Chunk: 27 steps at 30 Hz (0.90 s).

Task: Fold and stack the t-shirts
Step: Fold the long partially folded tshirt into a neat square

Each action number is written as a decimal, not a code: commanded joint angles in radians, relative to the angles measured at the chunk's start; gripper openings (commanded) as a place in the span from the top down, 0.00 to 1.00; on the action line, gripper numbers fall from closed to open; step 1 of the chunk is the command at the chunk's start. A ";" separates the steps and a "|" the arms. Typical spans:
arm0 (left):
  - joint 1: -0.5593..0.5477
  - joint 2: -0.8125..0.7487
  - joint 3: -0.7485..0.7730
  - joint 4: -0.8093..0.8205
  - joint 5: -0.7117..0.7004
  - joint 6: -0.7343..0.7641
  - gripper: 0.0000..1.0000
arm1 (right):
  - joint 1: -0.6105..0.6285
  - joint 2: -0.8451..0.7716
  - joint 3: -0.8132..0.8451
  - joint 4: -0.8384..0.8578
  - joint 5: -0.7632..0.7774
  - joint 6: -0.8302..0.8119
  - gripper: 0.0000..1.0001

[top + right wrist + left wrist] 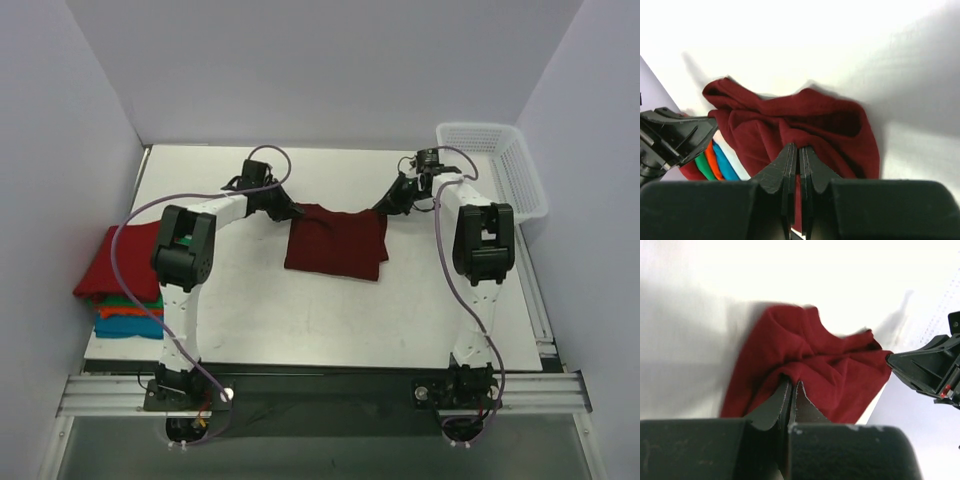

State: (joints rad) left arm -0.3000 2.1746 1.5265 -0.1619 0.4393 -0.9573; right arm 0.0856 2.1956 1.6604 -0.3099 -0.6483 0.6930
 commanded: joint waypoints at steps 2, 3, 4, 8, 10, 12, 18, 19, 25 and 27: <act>0.001 0.117 0.159 0.033 0.032 -0.023 1.00 | -0.007 0.094 0.128 -0.017 -0.024 0.028 1.00; 0.001 0.160 0.211 0.030 0.036 -0.026 1.00 | -0.007 0.116 0.157 -0.018 -0.024 0.030 1.00; 0.001 0.183 0.237 0.030 0.038 -0.026 1.00 | -0.007 0.136 0.206 -0.021 -0.024 0.031 1.00; 0.010 0.315 0.418 -0.010 0.053 -0.024 1.00 | -0.017 0.266 0.389 -0.034 -0.023 0.034 1.00; 0.022 0.362 0.554 -0.027 0.068 -0.031 1.00 | -0.032 0.312 0.479 -0.038 -0.034 0.055 1.00; 0.032 0.427 0.647 -0.060 0.081 -0.032 1.00 | -0.044 0.371 0.602 -0.038 -0.050 0.074 1.00; 0.053 0.527 0.874 -0.073 0.134 -0.055 1.00 | -0.075 0.405 0.716 -0.015 -0.059 0.112 1.00; 0.056 0.522 0.870 -0.059 0.142 -0.064 1.00 | -0.076 0.398 0.711 -0.006 -0.065 0.112 1.00; 0.058 0.317 0.611 0.034 0.168 -0.057 1.00 | -0.067 0.212 0.465 0.038 -0.067 0.073 1.00; 0.059 0.176 0.391 0.108 0.142 -0.066 1.00 | -0.057 0.094 0.347 0.063 -0.053 0.053 1.00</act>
State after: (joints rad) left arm -0.2432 2.5626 2.0930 -0.1627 0.5682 -1.0164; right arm 0.0059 2.4855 2.1147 -0.2718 -0.6838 0.7792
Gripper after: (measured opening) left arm 0.035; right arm 0.042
